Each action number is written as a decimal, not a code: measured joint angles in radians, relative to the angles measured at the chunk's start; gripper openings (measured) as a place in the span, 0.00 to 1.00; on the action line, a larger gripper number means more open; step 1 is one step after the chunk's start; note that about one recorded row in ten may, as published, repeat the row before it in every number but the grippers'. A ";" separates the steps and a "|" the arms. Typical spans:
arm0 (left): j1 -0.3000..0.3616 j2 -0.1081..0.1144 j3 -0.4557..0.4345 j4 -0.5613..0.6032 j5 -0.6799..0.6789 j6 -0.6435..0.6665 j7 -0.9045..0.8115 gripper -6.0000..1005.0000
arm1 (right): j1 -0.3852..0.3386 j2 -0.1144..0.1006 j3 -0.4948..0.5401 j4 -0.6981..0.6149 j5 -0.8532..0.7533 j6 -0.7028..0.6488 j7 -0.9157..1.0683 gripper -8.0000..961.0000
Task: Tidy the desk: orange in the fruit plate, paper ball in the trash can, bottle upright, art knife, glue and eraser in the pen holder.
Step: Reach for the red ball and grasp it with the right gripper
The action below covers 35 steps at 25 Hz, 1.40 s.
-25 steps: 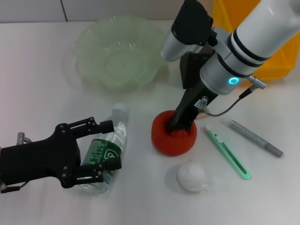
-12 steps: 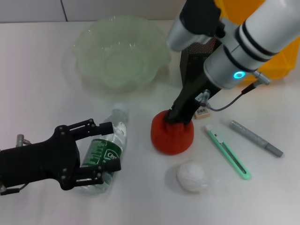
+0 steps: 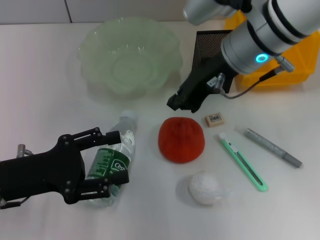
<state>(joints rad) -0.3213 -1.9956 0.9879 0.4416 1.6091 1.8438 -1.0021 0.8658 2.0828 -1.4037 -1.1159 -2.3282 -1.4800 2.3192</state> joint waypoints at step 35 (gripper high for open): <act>-0.010 -0.008 0.005 0.002 0.000 -0.010 0.002 0.79 | 0.101 0.005 -0.061 0.200 -0.094 0.020 0.051 0.69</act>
<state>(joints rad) -0.3317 -2.0036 0.9931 0.4432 1.6091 1.8337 -1.0001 0.9671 2.0878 -1.4650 -0.9162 -2.4224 -1.4597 2.3701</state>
